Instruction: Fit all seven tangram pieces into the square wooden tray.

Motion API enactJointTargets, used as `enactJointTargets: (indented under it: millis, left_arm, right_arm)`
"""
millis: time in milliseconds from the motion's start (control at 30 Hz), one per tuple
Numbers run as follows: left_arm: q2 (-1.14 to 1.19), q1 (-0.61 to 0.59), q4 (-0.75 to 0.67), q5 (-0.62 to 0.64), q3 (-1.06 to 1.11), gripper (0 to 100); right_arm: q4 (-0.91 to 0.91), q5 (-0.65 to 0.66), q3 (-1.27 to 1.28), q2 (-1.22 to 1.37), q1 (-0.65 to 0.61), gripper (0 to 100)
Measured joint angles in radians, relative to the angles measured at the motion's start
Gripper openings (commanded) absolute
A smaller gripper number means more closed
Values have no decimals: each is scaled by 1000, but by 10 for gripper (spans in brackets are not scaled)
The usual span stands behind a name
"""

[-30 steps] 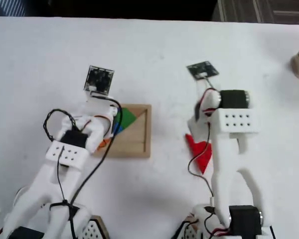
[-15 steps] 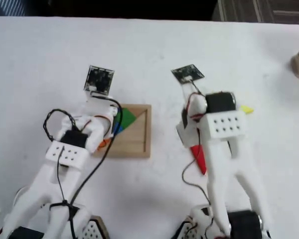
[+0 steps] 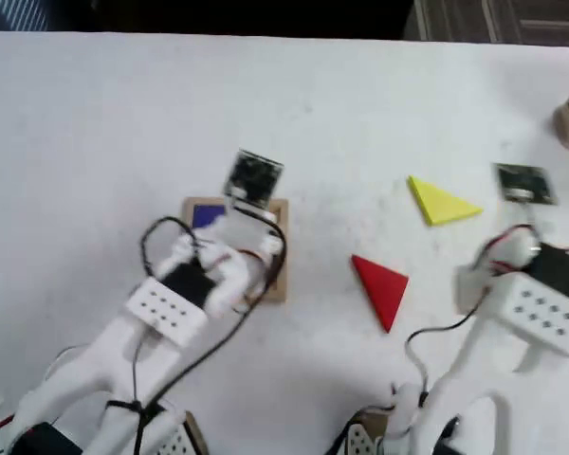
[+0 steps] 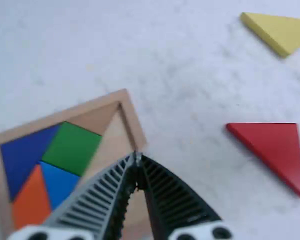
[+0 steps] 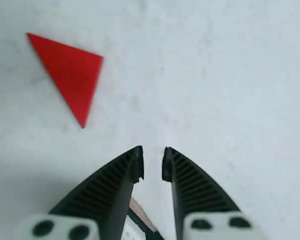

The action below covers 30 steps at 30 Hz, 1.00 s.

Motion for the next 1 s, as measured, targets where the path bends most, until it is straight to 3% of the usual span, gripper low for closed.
enactJointTargets:
  millis: [100,167,300,433,667,867,1000]
  left_arm:
    - [0,120,-51,103,60,24]
    - [0,146,-106,112,86,24]
    - [-3,109,-150,112,91,34]
    - [-3,60,-155,112,91,131]
    - [-3,-181,-146,112,89,153]
    - [-3,-420,-112,112,86,154]
    - [-3,-509,-112,112,86,154]
  right_arm:
    - [-77,34,0,83,143,73]
    - [-115,38,0,129,161,73]
    - [-121,38,0,180,81,73]
    - [-143,-29,32,190,-54,73]
    - [-417,-183,269,193,-359,85]
    - [-540,-203,325,193,-460,309]
    - [-569,-207,374,193,-552,332]
